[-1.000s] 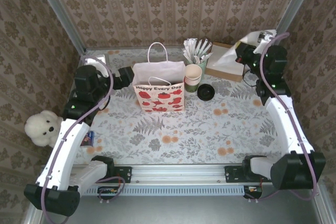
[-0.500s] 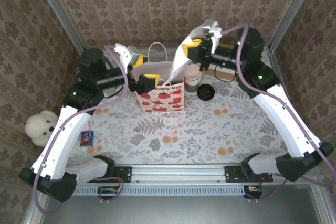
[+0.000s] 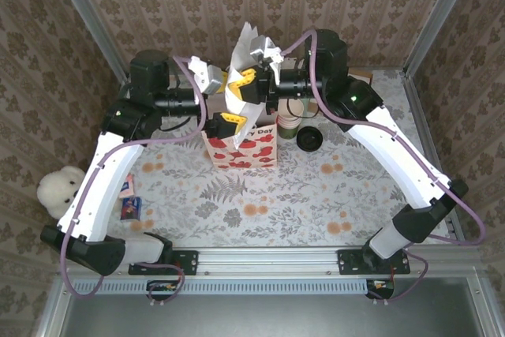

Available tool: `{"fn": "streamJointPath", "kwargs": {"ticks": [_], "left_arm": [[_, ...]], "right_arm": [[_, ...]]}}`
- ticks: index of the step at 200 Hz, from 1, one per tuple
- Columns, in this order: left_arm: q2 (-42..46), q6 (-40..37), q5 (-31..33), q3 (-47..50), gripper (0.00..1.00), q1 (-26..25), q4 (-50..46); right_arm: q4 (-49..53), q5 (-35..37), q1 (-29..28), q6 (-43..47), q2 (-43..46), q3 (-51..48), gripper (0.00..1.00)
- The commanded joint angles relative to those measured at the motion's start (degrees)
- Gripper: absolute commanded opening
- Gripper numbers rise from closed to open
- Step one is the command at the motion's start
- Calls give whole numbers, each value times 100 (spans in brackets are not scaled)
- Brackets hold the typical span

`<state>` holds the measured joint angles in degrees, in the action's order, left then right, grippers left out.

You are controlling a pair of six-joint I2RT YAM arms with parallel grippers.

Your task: Pack the takeout coffee

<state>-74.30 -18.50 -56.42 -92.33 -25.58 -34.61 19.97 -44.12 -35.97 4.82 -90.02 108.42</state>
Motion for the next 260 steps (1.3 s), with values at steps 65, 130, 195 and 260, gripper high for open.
{"fn": "streamJointPath", "kwargs": {"ticks": [65, 130, 195, 260], "left_arm": [[-124, -219, -827, 329, 54, 220, 830], [131, -101, -744, 603, 2, 404, 1122], [134, -81, -888, 597, 0, 431, 1107], [130, -30, -1113, 589, 0, 431, 1115]], "right_arm": [[-261, -264, -8, -302, 135, 171, 0], [-270, 336, 289, -252, 488, -390, 22], [-482, 1803, 1335, -982, 1641, -1729, 100], [-516, -694, 1624, -1752, 797, -1260, 100]]}}
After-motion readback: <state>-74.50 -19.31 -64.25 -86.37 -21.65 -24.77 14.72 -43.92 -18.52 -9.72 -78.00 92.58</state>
